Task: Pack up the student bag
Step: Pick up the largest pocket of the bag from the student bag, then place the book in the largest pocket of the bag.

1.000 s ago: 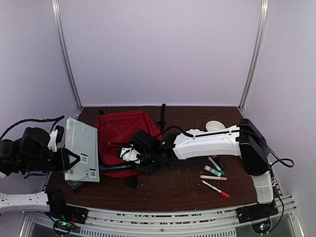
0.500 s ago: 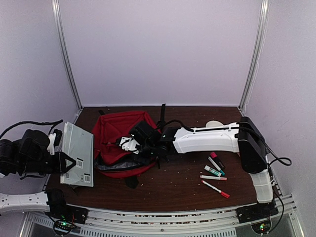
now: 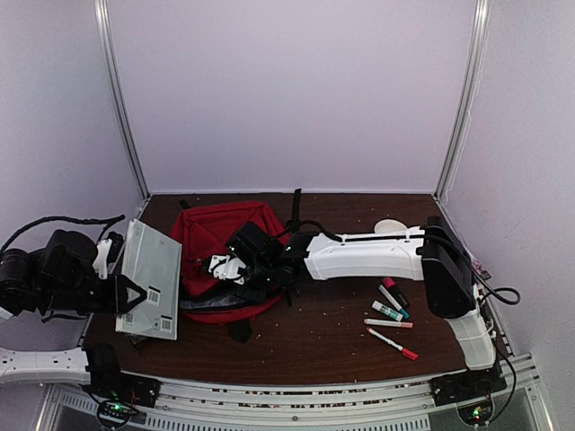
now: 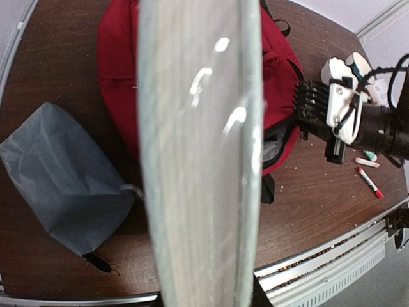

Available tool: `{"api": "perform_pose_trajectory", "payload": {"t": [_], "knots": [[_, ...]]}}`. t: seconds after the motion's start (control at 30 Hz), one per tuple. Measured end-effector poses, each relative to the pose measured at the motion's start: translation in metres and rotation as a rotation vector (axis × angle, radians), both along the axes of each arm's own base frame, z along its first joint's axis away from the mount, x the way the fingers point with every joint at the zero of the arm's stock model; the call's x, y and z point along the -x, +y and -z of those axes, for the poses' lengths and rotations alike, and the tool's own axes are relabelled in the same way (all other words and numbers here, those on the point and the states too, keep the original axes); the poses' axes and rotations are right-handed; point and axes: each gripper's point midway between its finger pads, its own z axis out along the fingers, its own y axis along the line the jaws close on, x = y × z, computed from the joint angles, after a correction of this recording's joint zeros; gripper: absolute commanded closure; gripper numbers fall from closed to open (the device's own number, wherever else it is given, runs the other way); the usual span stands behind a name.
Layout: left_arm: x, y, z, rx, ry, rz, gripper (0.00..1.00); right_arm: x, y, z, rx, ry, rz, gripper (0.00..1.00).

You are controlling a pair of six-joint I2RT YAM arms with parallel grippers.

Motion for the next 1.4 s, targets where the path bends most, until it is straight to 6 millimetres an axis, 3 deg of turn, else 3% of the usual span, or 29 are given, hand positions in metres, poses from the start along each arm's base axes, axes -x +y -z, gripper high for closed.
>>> {"api": "perform_pose_trajectory", "payload": {"t": [0.23,0.43,0.57,0.77,1.07,1.3,1.4], "knots": [[-0.003,-0.026,-0.002,0.0,-0.058,0.154,1.0,-0.042,-0.007,-0.046,-0.091,0.004,0.066,1.0],[0.004,-0.084,0.015,0.104,-0.023,0.38,1.0,-0.068,-0.023,-0.088,-0.17,0.011,0.125,1.0],[0.013,-0.117,0.036,0.136,0.045,0.508,1.0,-0.074,-0.023,-0.107,-0.216,0.02,0.144,1.0],[0.013,-0.15,0.047,0.197,0.049,0.584,1.0,-0.071,-0.024,-0.118,-0.253,0.059,0.157,1.0],[-0.014,-0.159,0.086,0.317,-0.027,0.426,1.0,-0.049,-0.044,-0.141,-0.286,0.088,0.129,1.0],[-0.023,-0.15,0.082,0.461,-0.079,0.312,1.0,-0.028,-0.06,-0.126,-0.246,0.1,0.064,1.0],[-0.032,-0.14,0.093,0.537,-0.077,0.21,1.0,-0.021,-0.066,-0.118,-0.234,0.106,0.04,1.0]]}}
